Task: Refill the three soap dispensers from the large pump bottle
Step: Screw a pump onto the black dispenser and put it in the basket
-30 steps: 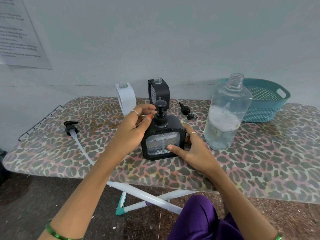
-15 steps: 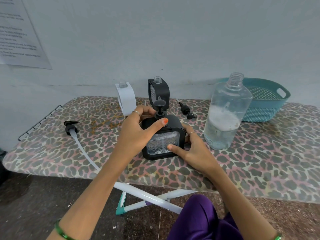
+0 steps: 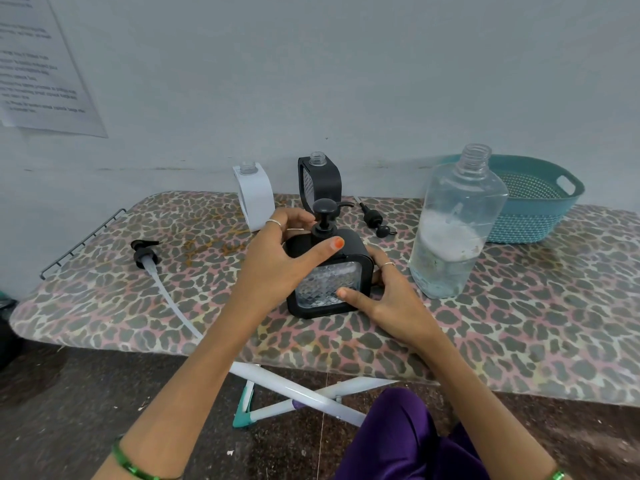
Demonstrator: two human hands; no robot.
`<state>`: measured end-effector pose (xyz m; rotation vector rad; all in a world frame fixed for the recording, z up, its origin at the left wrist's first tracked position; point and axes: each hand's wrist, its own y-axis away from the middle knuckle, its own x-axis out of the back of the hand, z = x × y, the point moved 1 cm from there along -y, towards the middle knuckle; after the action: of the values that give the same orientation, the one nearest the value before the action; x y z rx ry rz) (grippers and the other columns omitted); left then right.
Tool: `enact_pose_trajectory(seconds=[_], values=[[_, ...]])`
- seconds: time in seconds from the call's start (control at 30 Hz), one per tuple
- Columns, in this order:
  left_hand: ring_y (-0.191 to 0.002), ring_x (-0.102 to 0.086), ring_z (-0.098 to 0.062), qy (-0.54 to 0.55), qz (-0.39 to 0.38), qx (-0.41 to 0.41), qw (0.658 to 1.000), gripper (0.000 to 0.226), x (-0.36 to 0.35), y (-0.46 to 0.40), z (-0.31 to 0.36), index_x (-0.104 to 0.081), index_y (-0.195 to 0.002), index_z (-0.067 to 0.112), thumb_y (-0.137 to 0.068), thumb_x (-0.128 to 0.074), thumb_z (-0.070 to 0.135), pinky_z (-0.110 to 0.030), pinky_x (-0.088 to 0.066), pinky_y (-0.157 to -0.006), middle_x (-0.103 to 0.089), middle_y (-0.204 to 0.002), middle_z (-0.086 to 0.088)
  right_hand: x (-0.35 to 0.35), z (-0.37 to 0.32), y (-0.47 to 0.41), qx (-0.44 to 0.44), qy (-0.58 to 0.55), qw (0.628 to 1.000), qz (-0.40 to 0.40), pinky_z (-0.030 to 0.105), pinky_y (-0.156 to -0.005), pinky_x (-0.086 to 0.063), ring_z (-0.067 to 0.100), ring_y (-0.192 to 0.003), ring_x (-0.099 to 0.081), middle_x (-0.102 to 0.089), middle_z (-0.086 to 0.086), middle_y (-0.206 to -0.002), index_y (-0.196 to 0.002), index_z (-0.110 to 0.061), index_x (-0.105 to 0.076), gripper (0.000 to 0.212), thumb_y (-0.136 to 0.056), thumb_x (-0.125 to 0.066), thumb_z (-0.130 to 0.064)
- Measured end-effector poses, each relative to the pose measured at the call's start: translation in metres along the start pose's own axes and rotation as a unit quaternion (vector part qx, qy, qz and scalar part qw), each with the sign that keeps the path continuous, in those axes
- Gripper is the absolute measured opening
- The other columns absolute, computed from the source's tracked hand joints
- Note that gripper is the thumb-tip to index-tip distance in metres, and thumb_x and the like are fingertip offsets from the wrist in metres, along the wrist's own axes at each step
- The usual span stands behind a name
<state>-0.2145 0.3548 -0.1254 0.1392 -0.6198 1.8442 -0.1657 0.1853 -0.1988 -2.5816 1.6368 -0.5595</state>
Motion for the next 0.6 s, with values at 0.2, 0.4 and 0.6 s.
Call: enact_pose_trajectory(seconds=[0.2, 0.4, 0.6], values=[[-0.089, -0.061, 0.008, -0.027, 0.028, -0.008, 0.999, 0.026, -0.006, -0.002, -0.002, -0.056, -0.089, 0.036, -0.075, -0.078, 0.039, -0.006, -0.046, -0.075, -0.064, -0.092, 0.019, 0.000, 0.002, 0.000, -0.005, 0.003, 1.000, -0.001, 0.007, -0.076, -0.047, -0.003, -0.097, -0.061, -0.062, -0.009, -0.119, -0.127, -0.042, -0.040, 0.060, -0.083, -0.076, -0.024], [-0.112, -0.059, -0.007, -0.037, -0.047, -0.007, 0.998, 0.026, 0.003, 0.001, -0.001, -0.059, -0.117, 0.030, -0.092, -0.062, 0.025, -0.032, -0.048, -0.099, -0.063, -0.118, 0.008, 0.000, 0.001, 0.000, -0.008, 0.004, 1.000, 0.001, 0.003, -0.073, -0.044, -0.008, -0.096, -0.060, -0.061, -0.014, -0.118, -0.127, -0.043, -0.039, 0.061, -0.082, -0.076, -0.025], [-0.117, -0.054, -0.003, -0.016, -0.069, 0.000, 0.998, 0.043, 0.002, 0.005, 0.001, -0.052, -0.129, 0.026, -0.089, -0.057, 0.041, -0.030, -0.046, -0.101, -0.059, -0.123, 0.010, 0.000, 0.001, 0.000, -0.009, 0.009, 1.000, 0.008, 0.003, -0.073, -0.044, -0.008, -0.096, -0.060, -0.061, -0.017, -0.117, -0.122, -0.049, -0.039, 0.060, -0.081, -0.077, -0.026]])
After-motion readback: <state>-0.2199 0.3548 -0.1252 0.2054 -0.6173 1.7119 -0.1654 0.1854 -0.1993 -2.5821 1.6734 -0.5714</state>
